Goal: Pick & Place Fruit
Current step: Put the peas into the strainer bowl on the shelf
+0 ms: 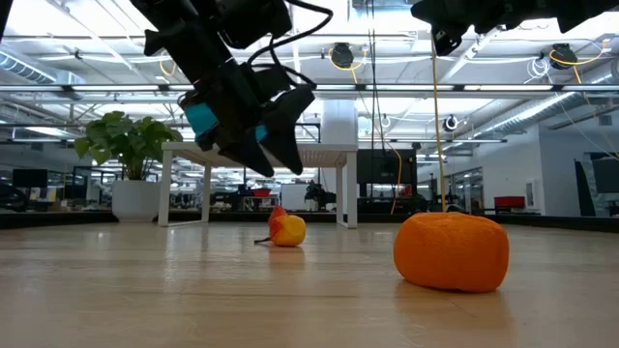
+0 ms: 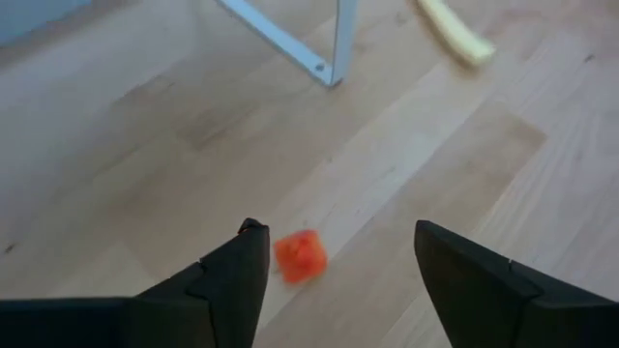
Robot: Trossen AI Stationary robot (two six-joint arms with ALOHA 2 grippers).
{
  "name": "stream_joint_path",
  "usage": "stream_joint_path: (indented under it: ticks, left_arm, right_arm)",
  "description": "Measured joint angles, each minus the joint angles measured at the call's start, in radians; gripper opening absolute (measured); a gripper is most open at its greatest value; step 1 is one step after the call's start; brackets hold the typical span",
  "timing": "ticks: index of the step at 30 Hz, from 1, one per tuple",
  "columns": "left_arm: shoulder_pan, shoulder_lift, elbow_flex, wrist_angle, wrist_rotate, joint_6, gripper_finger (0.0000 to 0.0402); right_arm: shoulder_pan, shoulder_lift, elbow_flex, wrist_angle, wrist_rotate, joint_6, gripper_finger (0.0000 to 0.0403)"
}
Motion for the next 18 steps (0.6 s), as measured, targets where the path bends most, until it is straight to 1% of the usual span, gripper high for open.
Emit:
stream_joint_path:
  ticks: [4,11,18]
  left_arm:
    - [-0.002,0.014,0.0,0.022,0.0,0.0,0.0264]
    - [-0.006,0.044,-0.001,0.02,0.0,-0.008,0.0258]
    - [-0.005,0.05,0.0,0.028,-0.028,-0.008,0.0258]
  right_arm:
    - [0.0,0.0,0.0,0.0,0.0,0.0,0.0004]
    - [0.0,0.0,0.0,0.001,0.001,0.0,0.0004]
    - [0.0,0.0,0.0,0.001,0.003,0.0,0.0004]
